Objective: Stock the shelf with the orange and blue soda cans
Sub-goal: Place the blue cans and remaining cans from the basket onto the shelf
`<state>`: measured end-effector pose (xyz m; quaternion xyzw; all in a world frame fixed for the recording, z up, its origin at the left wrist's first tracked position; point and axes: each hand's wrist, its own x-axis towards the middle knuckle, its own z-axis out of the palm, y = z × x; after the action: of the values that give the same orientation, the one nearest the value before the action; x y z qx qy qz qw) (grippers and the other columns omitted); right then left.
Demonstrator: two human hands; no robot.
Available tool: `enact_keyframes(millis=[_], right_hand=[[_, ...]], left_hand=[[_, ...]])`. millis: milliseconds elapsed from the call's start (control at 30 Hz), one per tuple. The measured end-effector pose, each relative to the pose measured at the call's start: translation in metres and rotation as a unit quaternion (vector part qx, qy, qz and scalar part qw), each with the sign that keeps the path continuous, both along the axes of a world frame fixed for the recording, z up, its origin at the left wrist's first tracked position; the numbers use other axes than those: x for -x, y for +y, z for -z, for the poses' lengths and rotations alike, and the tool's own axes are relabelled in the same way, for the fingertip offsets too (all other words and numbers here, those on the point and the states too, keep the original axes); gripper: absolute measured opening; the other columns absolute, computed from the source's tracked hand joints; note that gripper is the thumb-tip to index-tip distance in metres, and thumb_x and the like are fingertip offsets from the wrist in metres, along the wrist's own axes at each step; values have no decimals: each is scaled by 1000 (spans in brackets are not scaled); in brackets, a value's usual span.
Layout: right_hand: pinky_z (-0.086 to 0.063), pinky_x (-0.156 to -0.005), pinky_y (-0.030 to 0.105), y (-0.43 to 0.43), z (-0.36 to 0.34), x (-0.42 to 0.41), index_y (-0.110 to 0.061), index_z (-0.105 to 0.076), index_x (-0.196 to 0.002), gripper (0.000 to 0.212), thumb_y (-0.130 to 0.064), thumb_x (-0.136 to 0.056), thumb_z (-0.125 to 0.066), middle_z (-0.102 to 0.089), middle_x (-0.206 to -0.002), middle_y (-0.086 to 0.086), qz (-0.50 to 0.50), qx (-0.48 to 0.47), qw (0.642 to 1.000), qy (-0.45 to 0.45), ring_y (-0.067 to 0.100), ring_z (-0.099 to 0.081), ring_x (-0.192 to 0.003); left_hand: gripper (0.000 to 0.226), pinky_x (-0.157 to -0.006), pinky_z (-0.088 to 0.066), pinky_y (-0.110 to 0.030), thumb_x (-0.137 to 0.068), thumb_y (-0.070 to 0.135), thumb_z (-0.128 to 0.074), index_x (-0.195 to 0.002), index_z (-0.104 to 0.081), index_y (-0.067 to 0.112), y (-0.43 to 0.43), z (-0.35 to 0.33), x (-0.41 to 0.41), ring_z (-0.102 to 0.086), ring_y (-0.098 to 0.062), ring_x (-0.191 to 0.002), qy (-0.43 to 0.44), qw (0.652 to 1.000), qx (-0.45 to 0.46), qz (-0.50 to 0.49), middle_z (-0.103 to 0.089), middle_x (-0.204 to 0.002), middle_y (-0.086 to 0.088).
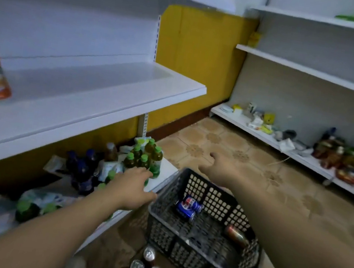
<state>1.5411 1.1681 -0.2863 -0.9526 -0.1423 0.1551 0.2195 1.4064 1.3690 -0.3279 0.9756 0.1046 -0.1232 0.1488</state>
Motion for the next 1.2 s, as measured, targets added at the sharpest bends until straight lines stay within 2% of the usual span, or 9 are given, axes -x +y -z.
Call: enact_keyframes(millis=[167, 333, 400, 567, 767, 833, 967, 1067, 1200], right_hand=[[-38, -105, 36, -49, 60, -41, -17, -28, -150, 71, -48, -92, -56, -34, -154, 7, 29, 81, 996, 20, 27, -42, -133], [-45, -88, 32, -59, 129, -92, -15, -41, -138, 56, -42, -92, -59, -52, -133, 10, 32, 88, 993, 72, 25, -53, -112], [-47, -88, 33, -56, 161, -112, -16, -42, -137, 55, -39, -91, -60, -54, -131, 10, 31, 82, 992, 90, 24, -54, -108], [-41, -100, 34, -37, 244, -152, -14, -34, -145, 62, -40, -94, -58, -44, -144, 10, 16, 98, 987, 130, 27, -47, -125], [-46, -87, 33, -17, 351, -188, -15, -44, -136, 54, -38, -91, -61, -54, -126, 9, 15, 85, 979, 183, 24, -54, -106], [-44, -84, 31, -13, 381, -194, -13, -44, -137, 54, -37, -91, -59, -55, -124, 9, 18, 83, 975, 204, 25, -55, -105], [-47, -96, 37, -8, 432, -200, -15, -44, -137, 53, -36, -90, -58, -55, -126, 13, 21, 76, 973, 218, 27, -56, -109], [-45, -96, 35, -5, 461, -201, -16, -42, -137, 54, -36, -90, -59, -54, -126, 13, 29, 73, 970, 229, 29, -55, -110], [-47, -97, 41, 1, 499, -203, -17, -42, -133, 58, -36, -83, -65, -52, -126, 12, 90, 30, 966, 240, 29, -55, -109]], left_hand=[[77, -115, -26, -43, -89, 60, -51, -151, -24, 23, -36, 61, -63, -22, -23, -144, 49, 997, 9, 55, -20, -159, -1], [84, -113, -29, -47, -84, 65, -52, -150, -25, 22, -33, 133, -125, -25, -24, -143, 93, 995, 7, 45, -23, -158, -3], [85, -115, -26, -46, -84, 65, -53, -151, -22, 21, -27, 159, -146, -21, -24, -145, 107, 993, 3, 39, -19, -160, -3], [81, -117, -22, -45, -87, 60, -53, -151, -20, 22, -16, 223, -195, -17, -24, -146, 104, 993, -11, 47, -15, -160, -3], [89, -119, -14, -46, -88, 55, -54, -153, -1, 25, -3, 299, -237, 0, -25, -148, 82, 995, -14, 51, 5, -162, -4], [93, -119, -15, -46, -88, 54, -55, -153, 3, 23, 3, 319, -245, -2, -24, -148, 70, 997, -3, 33, 4, -162, -5], [103, -117, -22, -46, -85, 53, -61, -152, 11, 26, 16, 355, -247, -11, -22, -148, 66, 996, 57, 1, 1, -162, -1], [106, -115, -27, -43, -83, 51, -65, -152, 12, 29, 17, 370, -243, -17, -22, -146, 38, 993, 111, -23, 1, -162, 3], [107, -110, -34, -42, -82, 52, -66, -151, 12, 30, 15, 376, -241, -29, -27, -141, 9, 994, 101, -27, -5, -162, 3]])
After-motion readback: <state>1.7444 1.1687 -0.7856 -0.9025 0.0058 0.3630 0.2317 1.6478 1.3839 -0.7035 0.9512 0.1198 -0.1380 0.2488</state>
